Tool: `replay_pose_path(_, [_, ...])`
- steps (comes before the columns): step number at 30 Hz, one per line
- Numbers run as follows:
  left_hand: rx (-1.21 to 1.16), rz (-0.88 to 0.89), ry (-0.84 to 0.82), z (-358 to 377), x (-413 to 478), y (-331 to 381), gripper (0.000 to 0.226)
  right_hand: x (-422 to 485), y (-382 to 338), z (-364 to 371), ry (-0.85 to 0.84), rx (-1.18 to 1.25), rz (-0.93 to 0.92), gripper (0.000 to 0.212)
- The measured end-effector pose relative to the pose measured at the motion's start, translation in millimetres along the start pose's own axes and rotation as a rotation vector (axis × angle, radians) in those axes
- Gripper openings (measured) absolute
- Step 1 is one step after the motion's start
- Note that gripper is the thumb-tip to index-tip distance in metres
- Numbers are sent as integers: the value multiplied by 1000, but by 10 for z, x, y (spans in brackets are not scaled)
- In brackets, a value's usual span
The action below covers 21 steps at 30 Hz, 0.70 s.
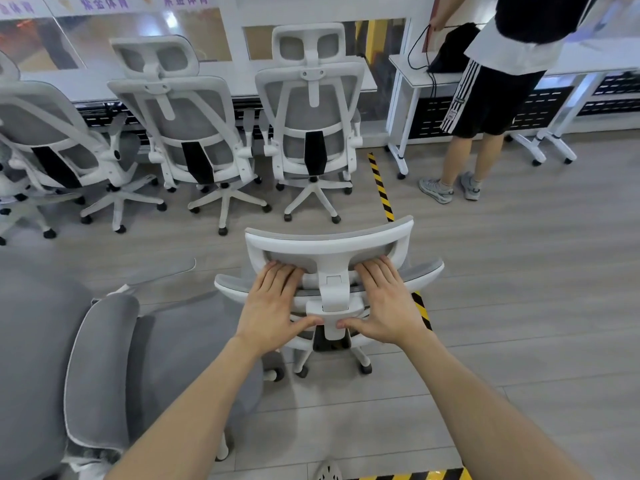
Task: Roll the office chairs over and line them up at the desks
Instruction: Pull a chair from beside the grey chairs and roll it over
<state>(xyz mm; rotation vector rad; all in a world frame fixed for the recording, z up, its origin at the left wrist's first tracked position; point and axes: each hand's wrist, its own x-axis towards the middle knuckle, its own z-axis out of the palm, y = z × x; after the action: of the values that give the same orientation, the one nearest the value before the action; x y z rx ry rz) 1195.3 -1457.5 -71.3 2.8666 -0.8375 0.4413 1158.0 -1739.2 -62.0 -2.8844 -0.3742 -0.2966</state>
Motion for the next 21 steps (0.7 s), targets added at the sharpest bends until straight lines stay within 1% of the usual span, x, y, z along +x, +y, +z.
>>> replay_pose_path(6, [2,-1,19,46,66,-14,108,67,34,30,-1,13,22,127])
replay_pose_path(13, [26,-6,-38,57,153,-15,110,127,92,-39,-32,34,46,129])
replay_pose_path(21, [20,-26,-37,77,165,126,108,101,197,-80,-63,45,65,131])
